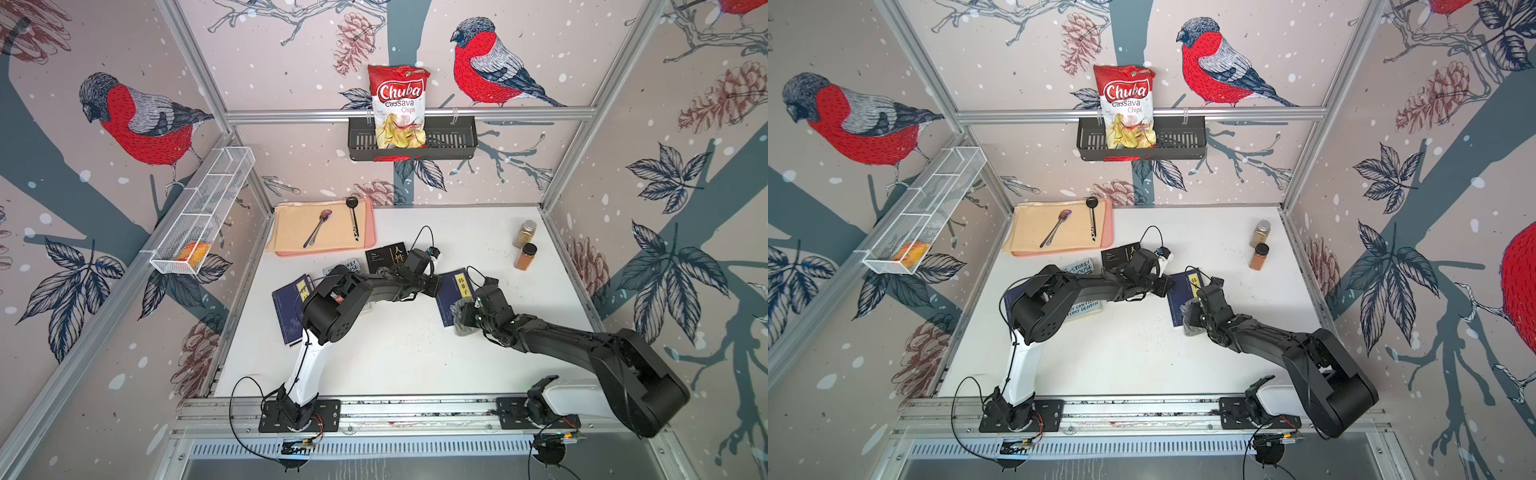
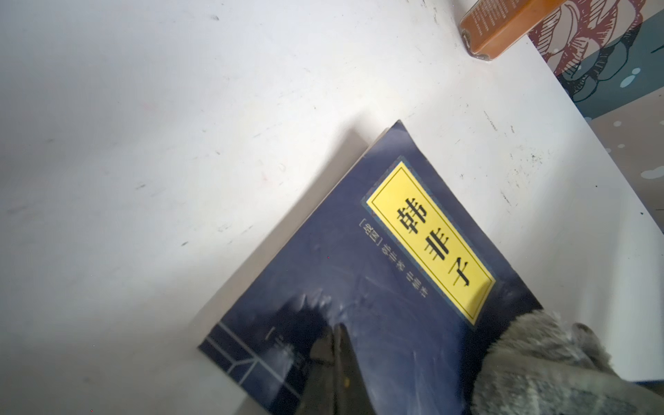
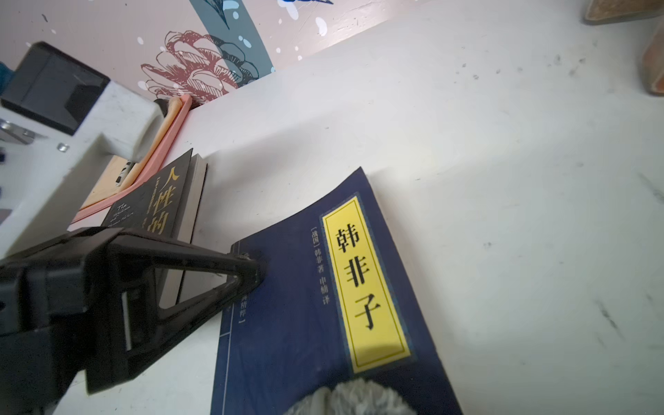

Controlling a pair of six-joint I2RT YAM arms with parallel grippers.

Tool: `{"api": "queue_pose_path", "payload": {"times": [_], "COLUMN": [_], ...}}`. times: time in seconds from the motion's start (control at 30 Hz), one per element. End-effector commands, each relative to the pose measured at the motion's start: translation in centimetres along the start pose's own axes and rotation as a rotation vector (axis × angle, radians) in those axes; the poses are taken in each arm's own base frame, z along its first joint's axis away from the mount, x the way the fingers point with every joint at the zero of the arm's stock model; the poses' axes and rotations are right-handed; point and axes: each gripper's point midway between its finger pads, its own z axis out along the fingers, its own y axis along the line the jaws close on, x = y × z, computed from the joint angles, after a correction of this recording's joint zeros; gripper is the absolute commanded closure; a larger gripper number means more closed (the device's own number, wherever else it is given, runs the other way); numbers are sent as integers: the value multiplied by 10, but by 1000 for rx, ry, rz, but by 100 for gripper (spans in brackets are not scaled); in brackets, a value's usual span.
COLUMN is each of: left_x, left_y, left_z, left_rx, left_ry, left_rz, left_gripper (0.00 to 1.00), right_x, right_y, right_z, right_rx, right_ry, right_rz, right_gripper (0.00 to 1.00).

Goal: Wipe the cover of the book
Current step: Wipe the dirt from the cover of the book.

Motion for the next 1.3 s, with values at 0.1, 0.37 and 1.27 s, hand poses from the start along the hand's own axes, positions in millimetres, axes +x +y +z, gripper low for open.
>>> {"api": "queue_pose_path", "payload": {"times": [0.1, 0.37, 1.27], "left_x": [55, 61, 55], "left_y": [22, 26, 31], "left_z": [-1, -2, -10], "left_rx": [-84, -100, -155], "left_ry": [196, 201, 210], "left_rz": [-59, -66, -28], "left_gripper": [100, 93, 100], "right_x": [-41, -57, -1], "right_y": [-24, -9, -18], "right_z": [30, 70, 59], "right_rx": [85, 74, 54], "right_ry": [12, 74, 125], "right_rz": [58, 16, 91], "right_gripper": [100, 100, 100]}}
